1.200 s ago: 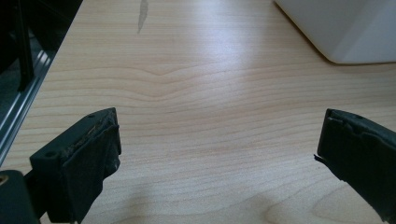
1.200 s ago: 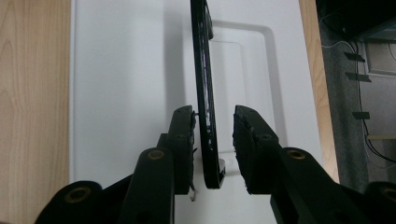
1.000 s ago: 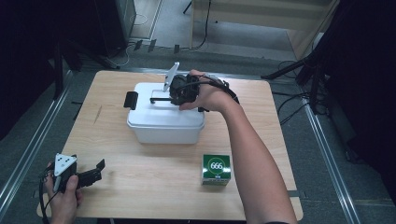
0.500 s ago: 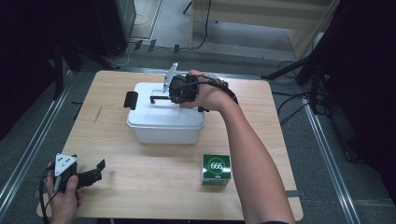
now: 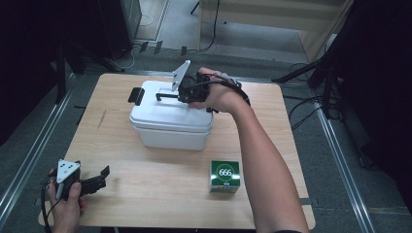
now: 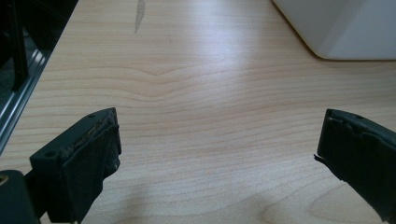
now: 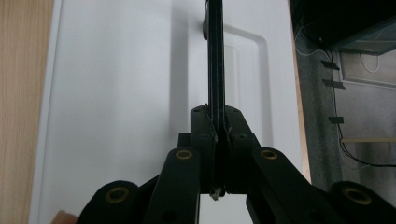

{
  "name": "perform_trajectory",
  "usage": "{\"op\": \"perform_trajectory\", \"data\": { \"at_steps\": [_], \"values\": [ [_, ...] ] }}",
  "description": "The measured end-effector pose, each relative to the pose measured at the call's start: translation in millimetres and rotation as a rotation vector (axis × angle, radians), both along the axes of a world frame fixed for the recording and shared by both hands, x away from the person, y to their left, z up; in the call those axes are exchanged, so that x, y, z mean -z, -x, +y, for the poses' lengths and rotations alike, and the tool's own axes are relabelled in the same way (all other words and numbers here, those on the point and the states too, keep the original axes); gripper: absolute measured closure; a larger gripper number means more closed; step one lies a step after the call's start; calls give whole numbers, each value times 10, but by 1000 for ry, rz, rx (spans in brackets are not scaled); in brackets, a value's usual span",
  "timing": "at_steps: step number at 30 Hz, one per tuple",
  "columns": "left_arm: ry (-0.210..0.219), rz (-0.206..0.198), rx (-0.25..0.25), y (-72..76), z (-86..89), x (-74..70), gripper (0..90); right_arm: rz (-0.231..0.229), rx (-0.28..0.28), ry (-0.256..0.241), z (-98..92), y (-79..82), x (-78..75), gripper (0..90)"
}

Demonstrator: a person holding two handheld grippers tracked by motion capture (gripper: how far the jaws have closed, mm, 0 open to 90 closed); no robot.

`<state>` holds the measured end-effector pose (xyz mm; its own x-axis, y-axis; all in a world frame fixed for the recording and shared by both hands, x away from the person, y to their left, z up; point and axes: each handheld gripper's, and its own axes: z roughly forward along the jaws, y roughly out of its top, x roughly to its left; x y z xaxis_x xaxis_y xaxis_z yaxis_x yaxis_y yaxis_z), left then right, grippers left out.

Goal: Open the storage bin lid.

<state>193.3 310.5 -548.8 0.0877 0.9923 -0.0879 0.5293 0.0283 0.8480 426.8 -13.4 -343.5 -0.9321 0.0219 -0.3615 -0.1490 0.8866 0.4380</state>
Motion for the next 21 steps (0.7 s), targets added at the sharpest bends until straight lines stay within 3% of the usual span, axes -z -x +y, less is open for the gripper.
{"op": "perform_trajectory", "data": {
  "at_steps": [6, 21],
  "values": [
    [-1, 0, -1, 0, -2, 0, 2, -18, -17, -20, -58, 31, -115, 855],
    [-6, -3, -6, -10, -10, 4, 2, -53, 26, -36, -430, 92, -316, 855]
  ]
}}
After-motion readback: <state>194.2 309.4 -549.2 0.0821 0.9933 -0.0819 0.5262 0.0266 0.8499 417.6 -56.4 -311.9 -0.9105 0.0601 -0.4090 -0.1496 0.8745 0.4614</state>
